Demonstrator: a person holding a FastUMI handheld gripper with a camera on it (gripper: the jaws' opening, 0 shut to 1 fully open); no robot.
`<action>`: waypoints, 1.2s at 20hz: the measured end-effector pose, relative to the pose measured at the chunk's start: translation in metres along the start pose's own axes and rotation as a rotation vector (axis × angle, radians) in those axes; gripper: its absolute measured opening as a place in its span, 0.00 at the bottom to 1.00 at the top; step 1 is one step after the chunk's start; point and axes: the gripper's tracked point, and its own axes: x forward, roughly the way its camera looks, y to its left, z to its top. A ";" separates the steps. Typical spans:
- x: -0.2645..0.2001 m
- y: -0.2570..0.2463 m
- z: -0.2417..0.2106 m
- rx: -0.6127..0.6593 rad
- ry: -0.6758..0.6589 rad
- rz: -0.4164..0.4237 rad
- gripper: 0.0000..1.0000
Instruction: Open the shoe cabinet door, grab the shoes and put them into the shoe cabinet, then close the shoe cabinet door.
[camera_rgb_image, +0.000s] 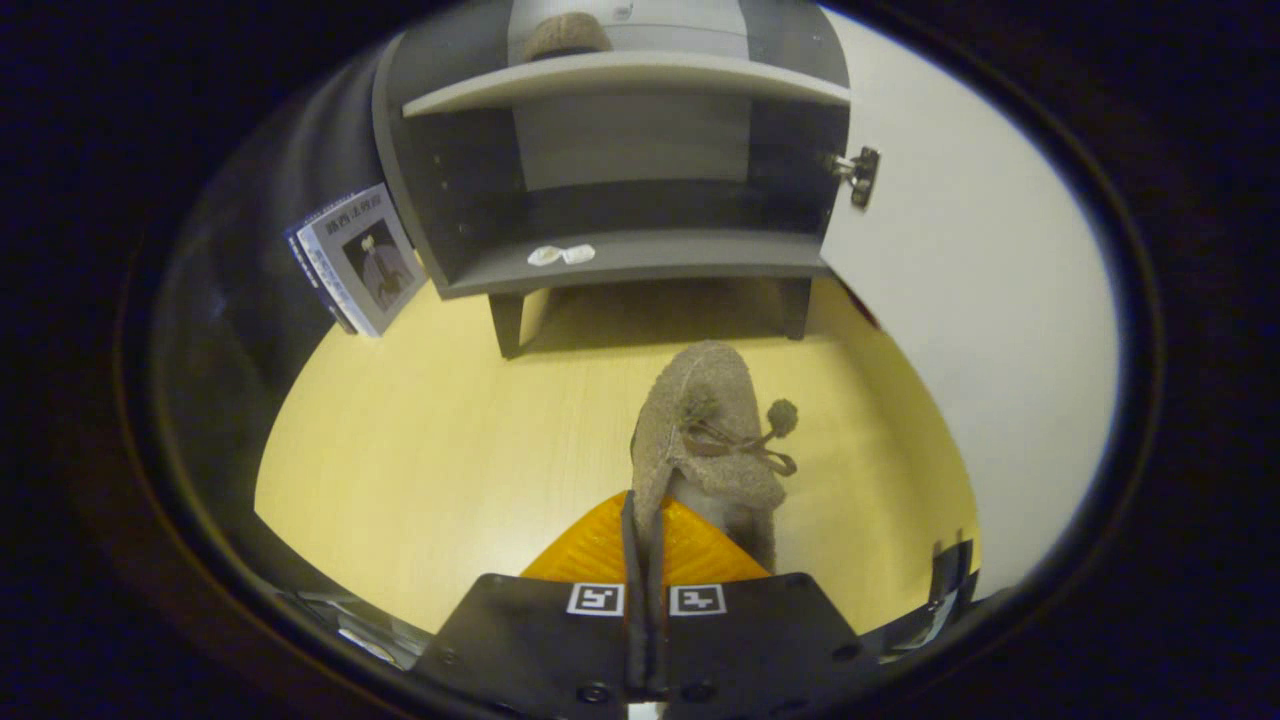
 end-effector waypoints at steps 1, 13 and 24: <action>0.000 -0.001 0.008 0.000 -0.034 -0.003 0.03; -0.077 -0.020 0.128 0.026 -0.371 0.022 0.03; -0.091 -0.022 0.262 -0.037 -0.533 -0.037 0.02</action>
